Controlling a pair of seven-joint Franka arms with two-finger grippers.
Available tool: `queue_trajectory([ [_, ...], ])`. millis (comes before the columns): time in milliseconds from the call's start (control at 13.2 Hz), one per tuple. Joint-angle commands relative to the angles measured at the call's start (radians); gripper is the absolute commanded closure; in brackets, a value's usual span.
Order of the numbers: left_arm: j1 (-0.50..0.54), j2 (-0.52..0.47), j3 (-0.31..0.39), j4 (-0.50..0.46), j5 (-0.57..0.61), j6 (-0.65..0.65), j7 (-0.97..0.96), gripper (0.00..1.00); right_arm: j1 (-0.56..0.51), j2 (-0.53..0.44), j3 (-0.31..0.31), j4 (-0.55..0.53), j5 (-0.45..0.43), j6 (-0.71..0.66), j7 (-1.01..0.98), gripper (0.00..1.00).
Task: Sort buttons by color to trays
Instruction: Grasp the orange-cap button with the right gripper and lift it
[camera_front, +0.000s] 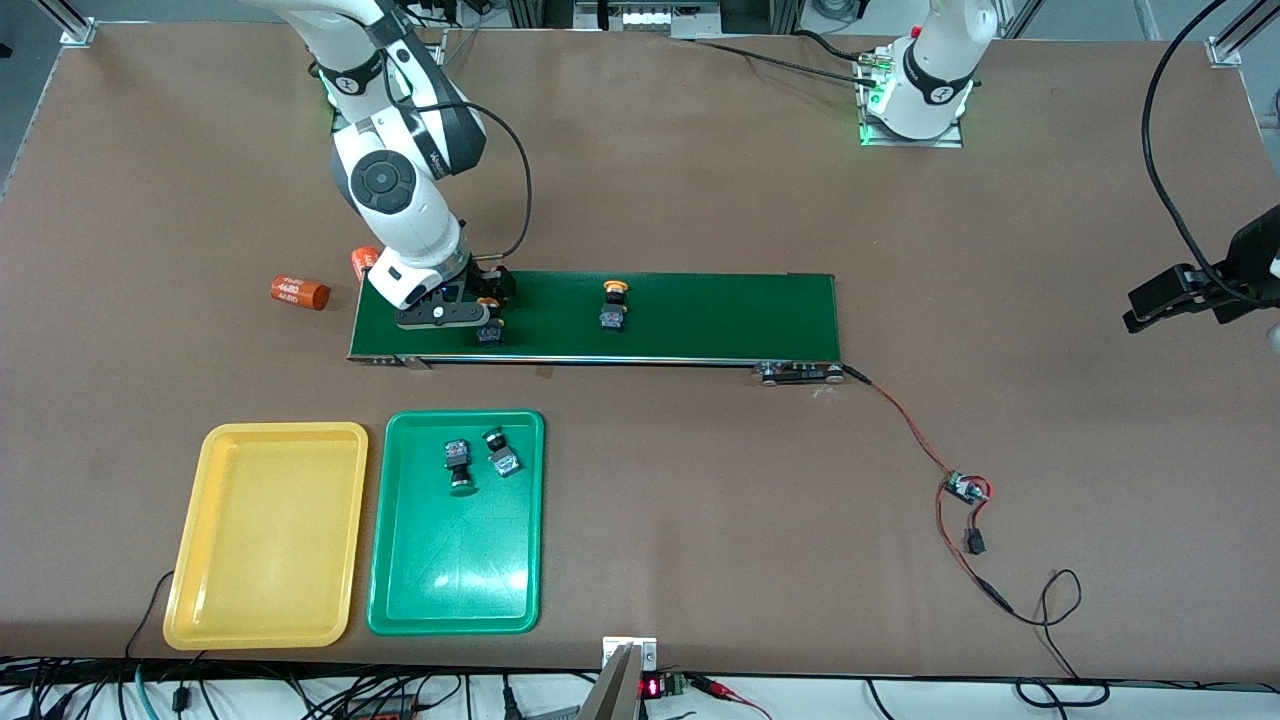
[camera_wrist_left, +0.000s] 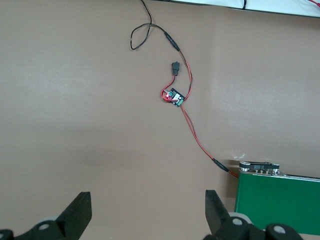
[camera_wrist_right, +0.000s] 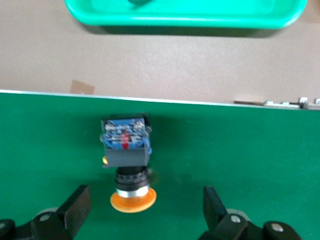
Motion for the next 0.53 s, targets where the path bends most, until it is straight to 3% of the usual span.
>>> queue_trajectory([
  [0,0.005,-0.018,-0.002,-0.015,-0.009,0.007,0.018,0.0,-0.014,0.022,0.008,0.025,0.012,0.003,0.007,0.0],
  [304,0.007,-0.018,0.001,-0.018,-0.006,0.007,0.018,0.0,-0.024,0.066,0.005,0.027,0.012,0.05,-0.003,0.0],
  [455,0.007,-0.018,0.003,-0.023,-0.006,0.007,0.018,0.0,-0.029,0.074,0.005,0.027,0.012,0.07,-0.01,0.19],
])
